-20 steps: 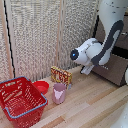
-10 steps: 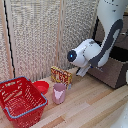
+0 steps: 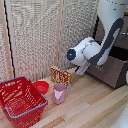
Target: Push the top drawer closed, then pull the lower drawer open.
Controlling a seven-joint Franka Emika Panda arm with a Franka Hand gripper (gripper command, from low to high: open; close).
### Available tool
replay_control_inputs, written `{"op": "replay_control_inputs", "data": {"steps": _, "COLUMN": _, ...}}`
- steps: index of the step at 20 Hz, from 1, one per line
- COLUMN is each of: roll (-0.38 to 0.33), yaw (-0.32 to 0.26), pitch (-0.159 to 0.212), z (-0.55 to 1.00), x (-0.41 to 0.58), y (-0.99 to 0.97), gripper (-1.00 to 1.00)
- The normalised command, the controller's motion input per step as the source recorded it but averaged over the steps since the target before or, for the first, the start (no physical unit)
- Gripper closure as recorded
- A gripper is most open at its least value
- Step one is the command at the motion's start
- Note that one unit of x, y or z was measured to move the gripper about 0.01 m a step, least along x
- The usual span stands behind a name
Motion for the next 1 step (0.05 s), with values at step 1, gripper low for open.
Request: {"op": "replay_control_inputs", "data": {"steps": 1, "roll": 0.058, "yaw": -0.044, "pitch": 0.039, "z": 0.09, "x": 0.354, "y": 0.11, "gripper": -1.0}}
